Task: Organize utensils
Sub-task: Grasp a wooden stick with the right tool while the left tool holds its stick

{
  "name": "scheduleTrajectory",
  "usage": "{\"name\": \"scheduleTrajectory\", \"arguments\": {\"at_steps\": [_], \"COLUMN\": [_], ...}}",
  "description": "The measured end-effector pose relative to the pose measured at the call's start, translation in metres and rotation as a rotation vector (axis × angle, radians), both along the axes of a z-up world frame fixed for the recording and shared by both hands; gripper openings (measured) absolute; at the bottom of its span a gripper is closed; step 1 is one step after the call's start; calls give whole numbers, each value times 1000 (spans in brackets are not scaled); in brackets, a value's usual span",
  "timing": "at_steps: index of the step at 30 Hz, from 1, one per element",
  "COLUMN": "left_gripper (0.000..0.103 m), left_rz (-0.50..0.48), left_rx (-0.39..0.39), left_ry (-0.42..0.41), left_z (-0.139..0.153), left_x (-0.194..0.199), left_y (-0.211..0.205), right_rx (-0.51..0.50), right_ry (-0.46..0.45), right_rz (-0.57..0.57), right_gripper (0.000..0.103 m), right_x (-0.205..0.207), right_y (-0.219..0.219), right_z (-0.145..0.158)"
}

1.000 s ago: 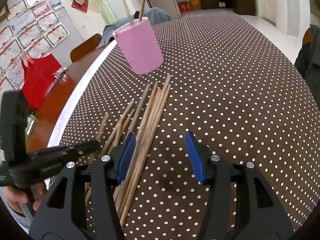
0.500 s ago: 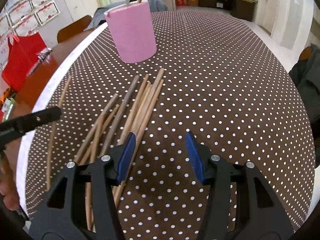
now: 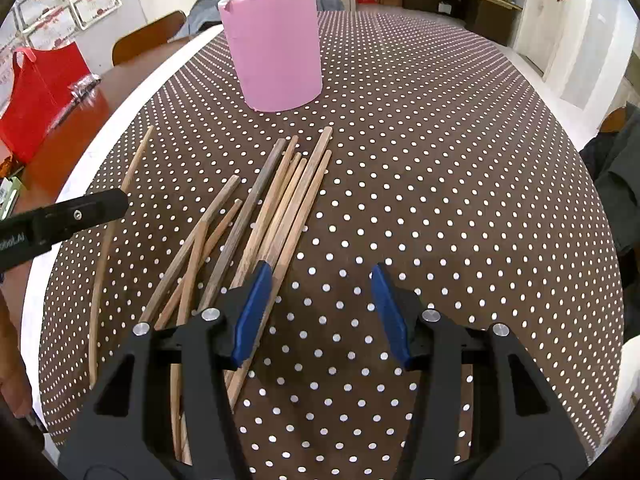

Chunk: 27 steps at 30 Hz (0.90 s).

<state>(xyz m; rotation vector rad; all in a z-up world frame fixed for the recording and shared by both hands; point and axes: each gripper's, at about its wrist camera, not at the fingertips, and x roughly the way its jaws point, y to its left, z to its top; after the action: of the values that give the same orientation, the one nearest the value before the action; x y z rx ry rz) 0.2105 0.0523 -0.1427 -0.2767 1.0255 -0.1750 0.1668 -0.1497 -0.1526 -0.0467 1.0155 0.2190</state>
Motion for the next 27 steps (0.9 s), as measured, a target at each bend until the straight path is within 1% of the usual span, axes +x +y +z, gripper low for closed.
{"name": "scheduleTrajectory", "arguments": {"at_steps": [2, 6, 14, 15, 17, 20, 21, 22, 23, 26, 27], "left_gripper": [6, 6, 6, 6, 6, 6, 6, 6, 6, 6, 6], "left_rz": [-3, -13, -14, -18, -22, -24, -25, -25, -25, -29, -29], "left_rx": [1, 9, 11, 10, 10, 12, 12, 12, 12, 11, 11], "left_ry": [1, 2, 5, 7, 7, 8, 9, 10, 11, 7, 5], "left_z": [0, 1, 3, 3, 3, 4, 4, 4, 5, 7, 8], "left_x": [-1, -2, 1, 1, 0, -3, -4, -3, -3, -3, -3], "left_y": [-1, -2, -3, -4, -5, -3, -2, -2, -2, -3, -4], "right_rx": [-28, -28, -41, -43, -83, -76, -78, -75, -72, -66, -59], "right_ry": [8, 30, 45, 54, 37, 26, 23, 27, 33, 52, 59], "right_rz": [12, 30, 24, 32, 41, 38, 46, 46, 47, 65, 71], "right_gripper": [52, 52, 52, 53, 54, 52, 48, 38, 33, 29, 24], "right_x": [7, 16, 13, 13, 13, 14, 14, 15, 15, 12, 13], "right_y": [7, 11, 9, 14, 27, 30, 29, 29, 25, 19, 18], "right_z": [3, 5, 4, 1, -1, 0, 0, 2, 2, 2, 3]}}
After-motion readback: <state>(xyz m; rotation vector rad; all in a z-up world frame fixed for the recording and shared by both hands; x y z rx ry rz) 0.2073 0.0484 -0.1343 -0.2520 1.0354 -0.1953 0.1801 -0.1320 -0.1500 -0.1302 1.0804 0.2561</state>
